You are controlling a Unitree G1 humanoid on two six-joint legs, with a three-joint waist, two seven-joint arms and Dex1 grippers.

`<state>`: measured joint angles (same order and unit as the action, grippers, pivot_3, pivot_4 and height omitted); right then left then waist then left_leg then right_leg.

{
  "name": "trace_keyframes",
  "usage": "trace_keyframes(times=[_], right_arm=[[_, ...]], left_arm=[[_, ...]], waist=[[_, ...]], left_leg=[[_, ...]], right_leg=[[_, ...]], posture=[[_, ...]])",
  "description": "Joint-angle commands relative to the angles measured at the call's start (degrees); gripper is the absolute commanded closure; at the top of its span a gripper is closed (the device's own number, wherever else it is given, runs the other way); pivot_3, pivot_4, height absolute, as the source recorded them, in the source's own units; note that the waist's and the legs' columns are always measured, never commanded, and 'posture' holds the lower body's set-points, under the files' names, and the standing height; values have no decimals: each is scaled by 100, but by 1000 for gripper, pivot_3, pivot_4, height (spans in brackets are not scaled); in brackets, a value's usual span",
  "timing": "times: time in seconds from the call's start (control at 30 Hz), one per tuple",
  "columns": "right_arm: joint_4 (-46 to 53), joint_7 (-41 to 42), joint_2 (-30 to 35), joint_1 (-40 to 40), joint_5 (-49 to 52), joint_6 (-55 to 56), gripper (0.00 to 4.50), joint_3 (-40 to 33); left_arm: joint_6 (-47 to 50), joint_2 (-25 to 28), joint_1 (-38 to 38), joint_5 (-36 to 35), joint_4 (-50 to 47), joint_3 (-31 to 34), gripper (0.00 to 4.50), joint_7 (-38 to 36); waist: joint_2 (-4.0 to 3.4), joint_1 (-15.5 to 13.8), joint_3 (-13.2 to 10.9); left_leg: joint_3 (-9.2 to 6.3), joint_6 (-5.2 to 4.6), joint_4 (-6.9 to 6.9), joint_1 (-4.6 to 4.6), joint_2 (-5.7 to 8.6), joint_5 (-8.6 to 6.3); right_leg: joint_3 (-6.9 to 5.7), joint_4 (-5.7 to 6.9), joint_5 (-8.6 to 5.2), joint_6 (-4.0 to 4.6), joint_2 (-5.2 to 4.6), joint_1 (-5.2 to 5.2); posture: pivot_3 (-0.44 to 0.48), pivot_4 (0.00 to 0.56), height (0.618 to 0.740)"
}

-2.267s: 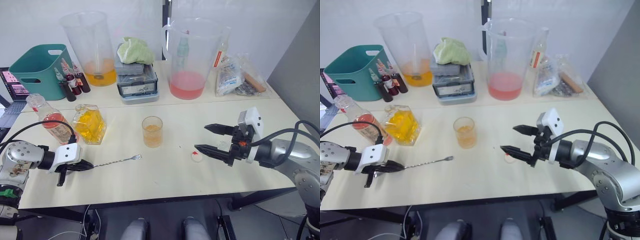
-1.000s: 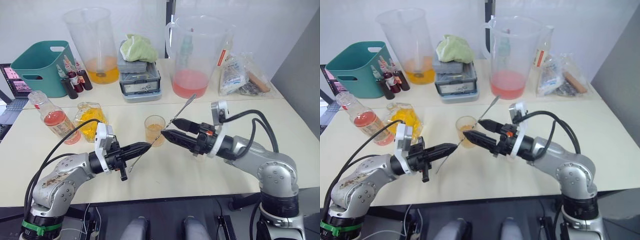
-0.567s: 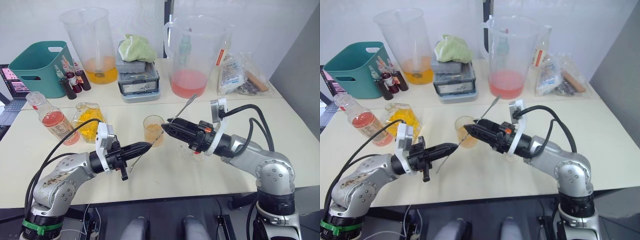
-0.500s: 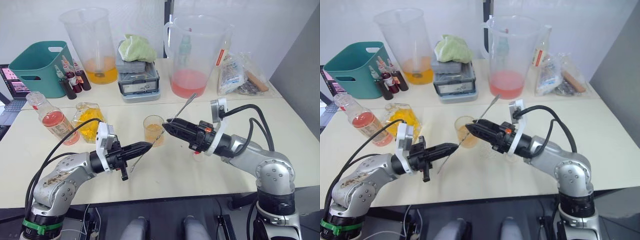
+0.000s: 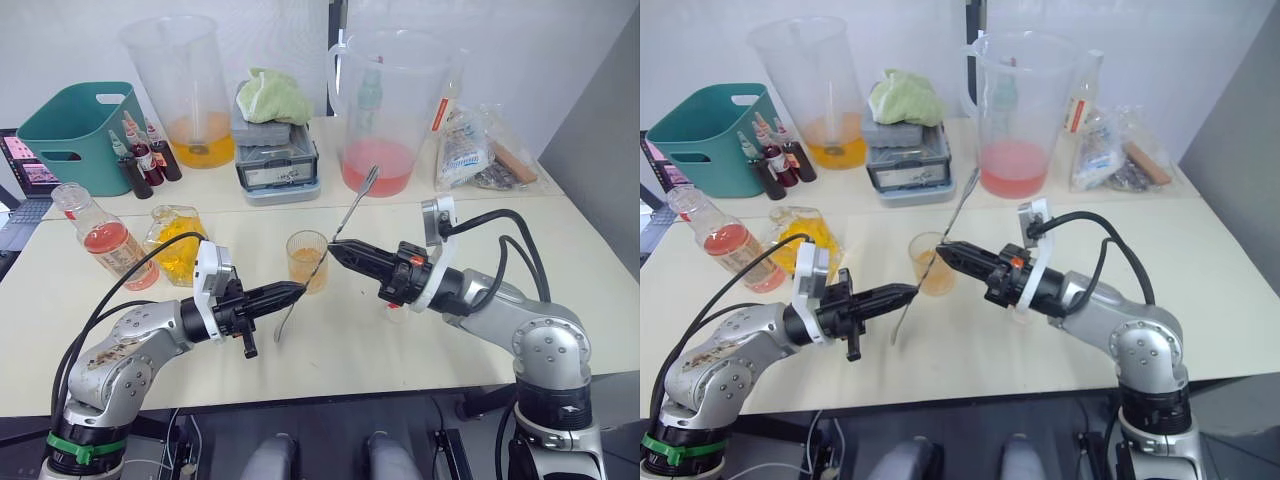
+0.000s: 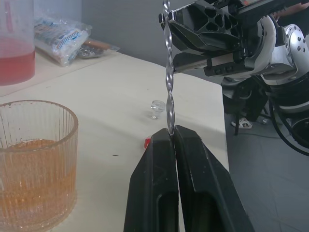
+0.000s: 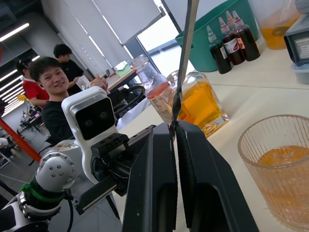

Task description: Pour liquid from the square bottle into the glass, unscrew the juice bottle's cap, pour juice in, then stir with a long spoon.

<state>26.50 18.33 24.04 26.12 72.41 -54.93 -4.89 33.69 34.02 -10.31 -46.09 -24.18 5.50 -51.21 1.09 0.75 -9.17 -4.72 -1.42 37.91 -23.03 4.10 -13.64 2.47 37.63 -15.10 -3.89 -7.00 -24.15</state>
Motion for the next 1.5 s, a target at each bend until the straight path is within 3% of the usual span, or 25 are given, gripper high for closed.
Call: trace_keyframes(times=[0.03,0.13,0.33,0.6,0.9,1.1,1.5], right_arm=[[92,46,64,115,-7,129,4434,-91],[70,44,77,134,-69,151,4434,-105],[-18,76,88,189,-186,168,4500,-117],[-78,177,124,253,-369,189,4500,-108],[-350,338,310,1489,-94,205,4500,-445],[-1016,247,240,2600,-688,512,4500,-421],[-1673,1047,-1,2577,-2208,810,4500,512]], left_arm=[[8,50,-48,-18,-82,83,4500,57],[186,37,-54,-192,-62,171,4500,163],[546,114,-69,-581,-61,259,2598,140],[456,306,162,-405,-25,518,19,186],[-25,694,677,160,178,866,19,7],[-245,691,778,471,183,807,19,21],[-343,591,797,676,156,736,19,106]], waist=[[0,0,0],[0,-2,0],[0,3,0],[0,4,0],[0,-3,0],[0,1,0],[0,12,0]], left_leg=[[0,0,0,0,0,0],[0,0,0,0,0,0],[0,0,0,1,0,0],[0,0,0,0,0,0],[2,0,-4,0,-3,0],[5,0,-4,-2,-3,0],[5,0,-5,-12,-2,-1]], right_leg=[[0,0,0,0,0,0],[0,0,0,0,0,0],[0,1,0,0,0,0],[0,1,0,0,0,-1],[-1,-4,0,1,1,-5],[-4,-2,1,2,-2,-10],[-4,0,3,5,-5,-19]], posture=[[0,150,740],[0,150,740],[0,150,740],[0,150,740],[0,150,740],[0,150,740],[0,150,740]])
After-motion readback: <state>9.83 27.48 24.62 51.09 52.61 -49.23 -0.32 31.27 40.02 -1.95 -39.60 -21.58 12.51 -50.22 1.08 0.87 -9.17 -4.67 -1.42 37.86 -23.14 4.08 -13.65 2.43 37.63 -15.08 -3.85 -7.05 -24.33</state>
